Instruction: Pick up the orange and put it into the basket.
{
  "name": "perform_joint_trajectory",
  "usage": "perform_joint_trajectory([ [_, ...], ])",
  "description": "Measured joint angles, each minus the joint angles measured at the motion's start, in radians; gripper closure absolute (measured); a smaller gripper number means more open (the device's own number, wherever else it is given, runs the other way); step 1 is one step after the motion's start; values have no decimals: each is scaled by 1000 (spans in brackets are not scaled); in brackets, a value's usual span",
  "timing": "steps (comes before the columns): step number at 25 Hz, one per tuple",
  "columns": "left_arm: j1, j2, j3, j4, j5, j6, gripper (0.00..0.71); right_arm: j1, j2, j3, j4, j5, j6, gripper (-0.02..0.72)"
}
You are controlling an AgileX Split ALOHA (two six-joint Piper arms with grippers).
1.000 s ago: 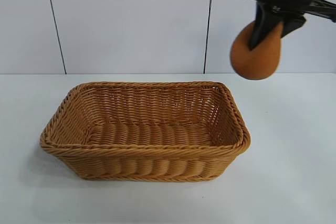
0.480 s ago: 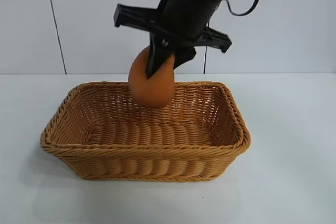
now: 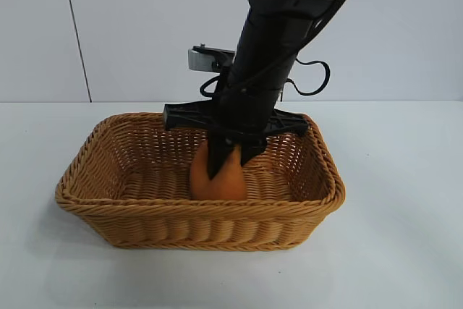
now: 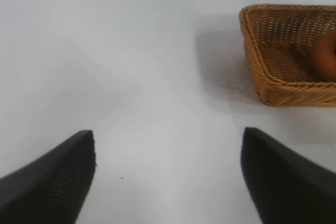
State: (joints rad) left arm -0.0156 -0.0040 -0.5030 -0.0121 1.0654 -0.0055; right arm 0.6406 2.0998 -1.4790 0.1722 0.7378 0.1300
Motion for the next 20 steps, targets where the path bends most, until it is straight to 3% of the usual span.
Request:
perform_joint_trajectory([
  [3, 0, 0, 0, 0, 0, 0, 161, 0, -8, 0, -4, 19, 0, 160],
  [5, 0, 0, 0, 0, 0, 0, 161, 0, -26, -13, -25, 56, 8, 115],
  [7, 0, 0, 0, 0, 0, 0, 161, -2, -43, -59, -61, 125, 27, 97],
  [11, 0, 0, 0, 0, 0, 0, 161, -3, -53, -233, -154, 357, 41, 92],
  [13, 0, 0, 0, 0, 0, 0, 161, -3, -53, -307, -188, 438, 41, 92],
  [20, 0, 0, 0, 0, 0, 0, 161, -11, -57, -422, -230, 468, 56, 92],
])
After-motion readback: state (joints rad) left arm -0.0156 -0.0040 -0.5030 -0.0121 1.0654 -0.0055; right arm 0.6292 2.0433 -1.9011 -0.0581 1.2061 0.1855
